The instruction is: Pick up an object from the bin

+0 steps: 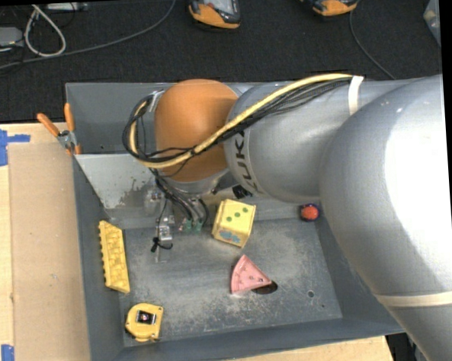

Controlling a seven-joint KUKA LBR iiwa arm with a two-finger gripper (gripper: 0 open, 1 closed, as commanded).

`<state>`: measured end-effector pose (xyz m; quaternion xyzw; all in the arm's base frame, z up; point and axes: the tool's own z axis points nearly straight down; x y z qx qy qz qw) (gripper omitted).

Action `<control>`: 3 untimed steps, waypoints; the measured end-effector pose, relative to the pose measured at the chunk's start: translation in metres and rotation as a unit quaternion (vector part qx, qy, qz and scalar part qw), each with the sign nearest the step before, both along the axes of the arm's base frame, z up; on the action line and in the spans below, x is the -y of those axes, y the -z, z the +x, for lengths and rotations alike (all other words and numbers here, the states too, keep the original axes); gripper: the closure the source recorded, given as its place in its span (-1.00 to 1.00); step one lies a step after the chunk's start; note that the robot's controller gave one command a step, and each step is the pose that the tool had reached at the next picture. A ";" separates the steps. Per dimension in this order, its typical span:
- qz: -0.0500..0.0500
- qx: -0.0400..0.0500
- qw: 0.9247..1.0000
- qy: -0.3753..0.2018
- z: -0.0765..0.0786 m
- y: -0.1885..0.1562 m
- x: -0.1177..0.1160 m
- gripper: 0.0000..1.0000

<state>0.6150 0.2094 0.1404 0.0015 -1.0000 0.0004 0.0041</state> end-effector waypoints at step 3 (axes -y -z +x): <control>0.002 0.005 0.940 -0.342 -0.022 0.026 -0.035 -1.00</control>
Offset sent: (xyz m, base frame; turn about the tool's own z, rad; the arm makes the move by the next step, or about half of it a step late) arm -0.0556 0.0369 -0.0704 -0.3370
